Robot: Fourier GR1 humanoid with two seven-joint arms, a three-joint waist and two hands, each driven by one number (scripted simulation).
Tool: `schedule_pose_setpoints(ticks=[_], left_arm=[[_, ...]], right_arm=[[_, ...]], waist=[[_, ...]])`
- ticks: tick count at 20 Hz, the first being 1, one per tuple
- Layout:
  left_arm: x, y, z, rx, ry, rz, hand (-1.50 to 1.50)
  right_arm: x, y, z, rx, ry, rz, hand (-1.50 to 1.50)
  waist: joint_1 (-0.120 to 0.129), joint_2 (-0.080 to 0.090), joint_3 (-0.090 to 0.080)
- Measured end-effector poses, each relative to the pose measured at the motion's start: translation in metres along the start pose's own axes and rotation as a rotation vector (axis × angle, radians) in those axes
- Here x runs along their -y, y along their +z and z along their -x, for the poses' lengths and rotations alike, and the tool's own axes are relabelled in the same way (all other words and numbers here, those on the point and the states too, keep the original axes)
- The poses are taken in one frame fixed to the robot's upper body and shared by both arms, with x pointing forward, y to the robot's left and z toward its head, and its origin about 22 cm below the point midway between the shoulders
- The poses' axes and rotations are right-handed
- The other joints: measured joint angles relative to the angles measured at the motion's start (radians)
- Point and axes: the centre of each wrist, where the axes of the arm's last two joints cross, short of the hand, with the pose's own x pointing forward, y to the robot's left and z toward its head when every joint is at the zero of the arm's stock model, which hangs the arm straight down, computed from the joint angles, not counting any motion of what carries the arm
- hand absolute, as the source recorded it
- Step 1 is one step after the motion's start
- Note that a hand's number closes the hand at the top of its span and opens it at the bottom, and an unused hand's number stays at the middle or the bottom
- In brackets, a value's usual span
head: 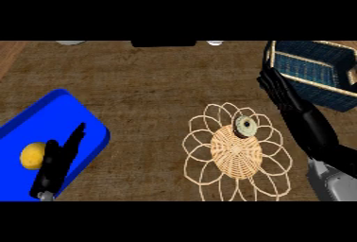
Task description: Pick the cupcake from the placemat and place it in the basket
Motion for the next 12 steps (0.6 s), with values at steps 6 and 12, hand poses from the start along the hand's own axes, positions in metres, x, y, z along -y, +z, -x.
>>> schedule_pose_setpoints(ticks=[6, 12], left_arm=[[0.007, -0.003, -0.014, 0.059, 0.087, -0.014, 0.00], [0.010, -0.005, -0.016, 0.061, 0.140, 0.005, 0.00]], right_arm=[[0.027, -0.030, -0.005, 0.019, -0.118, 0.141, 1.50], [-0.040, -0.065, 0.007, 0.000, -0.075, 0.007, -1.50]], waist=[[0.050, 0.040, 0.022], [0.072, 0.047, 0.025]])
